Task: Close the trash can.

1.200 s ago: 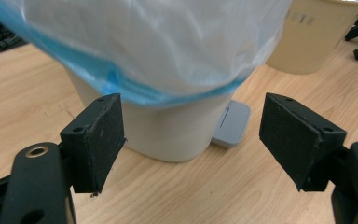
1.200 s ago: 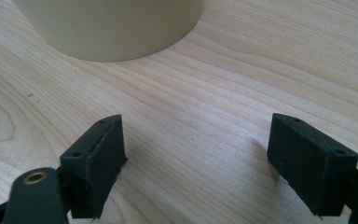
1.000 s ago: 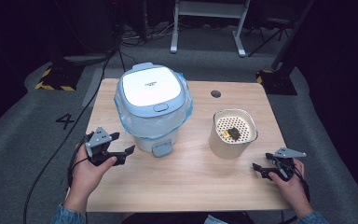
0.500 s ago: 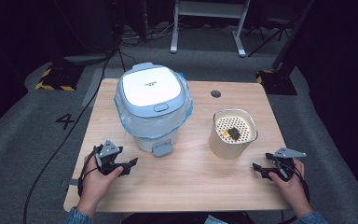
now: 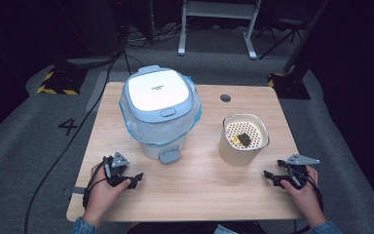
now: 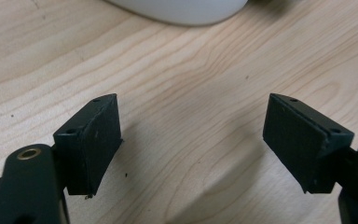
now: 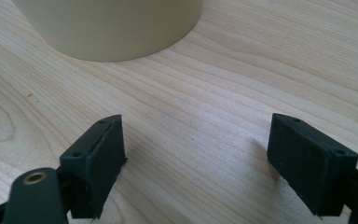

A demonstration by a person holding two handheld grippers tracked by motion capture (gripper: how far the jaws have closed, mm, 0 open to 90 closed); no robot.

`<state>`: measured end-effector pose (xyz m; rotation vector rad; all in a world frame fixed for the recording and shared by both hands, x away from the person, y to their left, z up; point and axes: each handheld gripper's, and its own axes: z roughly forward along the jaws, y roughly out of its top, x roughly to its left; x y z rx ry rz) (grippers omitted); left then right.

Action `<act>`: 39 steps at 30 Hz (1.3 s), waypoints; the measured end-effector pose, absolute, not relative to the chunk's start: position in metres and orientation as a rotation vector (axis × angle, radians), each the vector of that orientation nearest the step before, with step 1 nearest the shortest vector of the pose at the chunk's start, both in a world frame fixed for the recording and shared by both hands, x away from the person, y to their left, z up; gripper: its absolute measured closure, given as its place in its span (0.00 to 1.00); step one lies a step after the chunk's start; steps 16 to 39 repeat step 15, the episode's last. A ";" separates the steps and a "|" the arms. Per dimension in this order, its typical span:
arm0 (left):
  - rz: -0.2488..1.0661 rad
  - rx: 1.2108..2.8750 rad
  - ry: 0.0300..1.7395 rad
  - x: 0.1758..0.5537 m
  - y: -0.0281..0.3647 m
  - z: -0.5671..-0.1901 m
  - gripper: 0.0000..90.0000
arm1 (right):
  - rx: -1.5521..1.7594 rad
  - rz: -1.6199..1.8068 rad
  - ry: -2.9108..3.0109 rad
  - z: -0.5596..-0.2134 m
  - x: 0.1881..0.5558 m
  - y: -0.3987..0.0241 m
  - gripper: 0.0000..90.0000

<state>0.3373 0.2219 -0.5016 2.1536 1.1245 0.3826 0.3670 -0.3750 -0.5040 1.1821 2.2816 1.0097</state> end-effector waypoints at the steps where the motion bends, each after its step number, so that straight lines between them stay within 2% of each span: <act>1: 0.404 2.157 1.104 0.338 0.222 -0.503 0.20 | 1.182 1.010 2.282 -0.504 0.367 -0.375 0.21; 14: 0.419 2.156 1.115 0.340 0.220 -0.505 0.13 | 1.183 1.007 2.280 -0.504 0.367 -0.375 0.21; 39: 0.419 2.156 1.115 0.340 0.220 -0.505 0.13 | 1.183 1.007 2.280 -0.504 0.367 -0.375 0.21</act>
